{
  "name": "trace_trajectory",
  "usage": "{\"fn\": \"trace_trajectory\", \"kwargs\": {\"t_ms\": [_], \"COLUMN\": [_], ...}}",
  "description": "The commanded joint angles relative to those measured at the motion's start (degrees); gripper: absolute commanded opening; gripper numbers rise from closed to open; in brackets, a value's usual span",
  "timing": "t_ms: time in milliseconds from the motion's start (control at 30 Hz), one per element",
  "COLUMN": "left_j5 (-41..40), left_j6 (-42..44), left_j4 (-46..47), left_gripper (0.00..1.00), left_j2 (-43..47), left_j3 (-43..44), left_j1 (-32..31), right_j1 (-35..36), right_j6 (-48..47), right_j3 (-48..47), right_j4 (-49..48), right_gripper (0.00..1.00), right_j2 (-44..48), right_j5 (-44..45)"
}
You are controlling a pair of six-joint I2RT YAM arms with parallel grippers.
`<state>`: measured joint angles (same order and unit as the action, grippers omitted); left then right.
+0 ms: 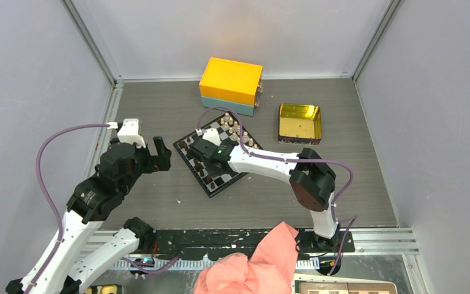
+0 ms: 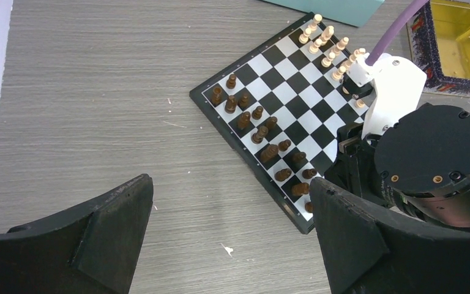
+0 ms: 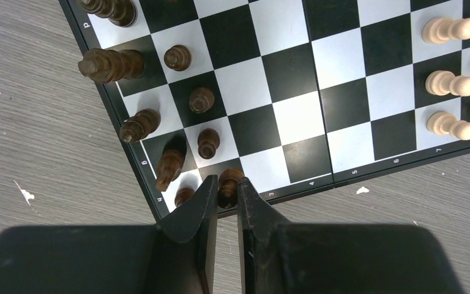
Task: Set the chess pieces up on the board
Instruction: Place the chess piece on the chessboard.
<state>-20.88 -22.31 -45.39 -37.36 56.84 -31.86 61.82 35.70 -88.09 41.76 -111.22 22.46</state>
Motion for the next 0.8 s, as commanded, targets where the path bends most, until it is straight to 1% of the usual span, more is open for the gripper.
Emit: {"fn": "trace_trajectory", "kwargs": {"t_ms": [0, 767], "left_j5": [-0.9, -0.8], "left_j6": [0.4, 1.5], "left_j4": [0.6, 1.8], "left_gripper": [0.99, 0.99], "left_j2": [0.2, -1.5], "left_j3": [0.1, -0.6], "left_j1": [-0.2, -0.2], "right_j1": [0.8, 1.0], "right_j6": [1.3, 2.3], "right_j3": [-1.1, 2.0], "right_j4": [-0.8, -3.2], "right_gripper": [0.01, 0.01], "right_j2": [0.0, -1.8], "right_j5": [0.8, -1.8]}}
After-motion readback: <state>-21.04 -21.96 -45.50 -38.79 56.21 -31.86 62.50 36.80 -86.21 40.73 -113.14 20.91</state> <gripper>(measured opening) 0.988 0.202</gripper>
